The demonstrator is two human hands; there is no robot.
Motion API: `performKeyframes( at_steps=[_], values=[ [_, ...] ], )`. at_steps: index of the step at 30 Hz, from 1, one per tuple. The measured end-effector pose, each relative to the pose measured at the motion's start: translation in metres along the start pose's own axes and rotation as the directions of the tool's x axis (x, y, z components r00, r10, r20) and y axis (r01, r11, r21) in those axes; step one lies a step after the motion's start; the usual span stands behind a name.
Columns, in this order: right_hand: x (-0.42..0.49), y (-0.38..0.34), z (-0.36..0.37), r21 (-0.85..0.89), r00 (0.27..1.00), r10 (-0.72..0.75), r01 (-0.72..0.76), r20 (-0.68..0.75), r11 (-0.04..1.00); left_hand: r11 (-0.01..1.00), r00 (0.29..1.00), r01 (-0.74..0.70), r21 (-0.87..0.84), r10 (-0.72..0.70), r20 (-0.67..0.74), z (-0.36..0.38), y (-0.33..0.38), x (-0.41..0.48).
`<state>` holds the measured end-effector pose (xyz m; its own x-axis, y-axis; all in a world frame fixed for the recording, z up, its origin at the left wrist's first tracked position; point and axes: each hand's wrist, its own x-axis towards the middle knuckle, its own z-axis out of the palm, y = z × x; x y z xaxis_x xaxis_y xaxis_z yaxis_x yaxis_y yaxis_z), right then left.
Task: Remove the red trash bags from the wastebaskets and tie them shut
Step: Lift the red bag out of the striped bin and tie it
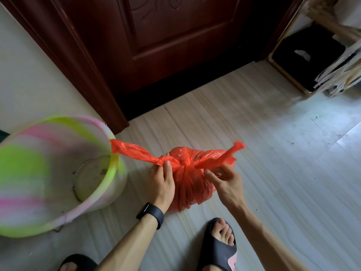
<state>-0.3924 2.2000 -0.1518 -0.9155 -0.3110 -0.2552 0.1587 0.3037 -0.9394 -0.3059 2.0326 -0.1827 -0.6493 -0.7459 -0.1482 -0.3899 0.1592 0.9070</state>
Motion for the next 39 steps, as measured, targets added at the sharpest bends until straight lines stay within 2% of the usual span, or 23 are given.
performKeyframes(
  at_steps=[3,5,7,9,13,19,22,25,27,29,31,34,37,39],
  values=[
    [0.005,-0.001,0.008,-0.151,0.991,-0.124,0.13,0.048,0.98,1.0,1.0,0.013,-0.014,-0.013,0.023,0.001,0.007,0.005],
    [0.009,0.006,0.011,-0.311,0.971,-0.227,0.237,0.07,0.92,1.0,1.0,0.014,0.003,-0.014,0.007,0.001,0.01,0.006],
    [0.013,0.01,0.011,-0.396,0.97,-0.234,0.239,0.064,0.887,0.999,1.0,0.029,0.022,-0.029,-0.01,0.001,0.011,0.009],
    [0.016,0.012,0.012,-0.409,0.973,-0.229,0.22,0.027,0.886,1.0,0.999,0.012,0.029,-0.011,-0.032,0.002,0.012,0.011],
    [0.016,0.006,0.024,-0.415,0.935,-0.355,0.329,0.015,0.848,0.995,0.993,-0.103,0.007,0.103,-0.057,0.008,0.01,0.017],
    [0.018,-0.019,0.047,-0.32,0.888,-0.46,0.435,-0.005,0.842,0.986,0.993,-0.112,0.125,0.115,-0.013,0.018,0.004,0.022],
    [0.018,-0.019,0.05,-0.295,0.936,-0.352,0.341,0.017,0.893,0.968,0.991,-0.122,0.217,0.109,0.073,0.018,0.006,0.023],
    [0.024,-0.019,0.047,-0.268,0.988,-0.144,0.151,0.046,0.952,0.965,0.985,-0.132,0.226,0.101,0.142,0.019,0.003,0.017],
    [0.032,-0.021,0.044,-0.138,0.999,0.01,-0.005,0.039,0.99,0.988,0.992,-0.051,0.146,0.033,0.118,0.018,0.004,0.015],
    [0.037,-0.022,0.043,-0.019,0.984,0.169,-0.168,0.06,0.986,0.994,0.986,0.089,0.062,-0.097,0.134,0.019,0.008,0.017],
    [0.038,-0.023,0.043,-0.025,0.953,0.29,-0.289,0.092,0.957,0.99,0.975,0.142,-0.011,-0.138,0.174,0.02,0.012,0.019],
    [0.039,-0.026,0.047,-0.062,0.936,0.336,-0.331,0.106,0.942,0.979,0.97,0.168,-0.116,-0.143,0.196,0.016,0.016,0.02],
    [0.042,-0.026,0.044,0.113,0.917,0.351,-0.376,0.191,0.92,0.946,0.96,0.223,-0.234,-0.172,0.218,0.008,0.021,0.024],
    [0.04,-0.024,0.039,0.165,0.918,0.312,-0.356,0.243,0.92,0.92,0.949,0.261,-0.291,-0.189,0.254,0.005,0.023,0.028]
  ],
)
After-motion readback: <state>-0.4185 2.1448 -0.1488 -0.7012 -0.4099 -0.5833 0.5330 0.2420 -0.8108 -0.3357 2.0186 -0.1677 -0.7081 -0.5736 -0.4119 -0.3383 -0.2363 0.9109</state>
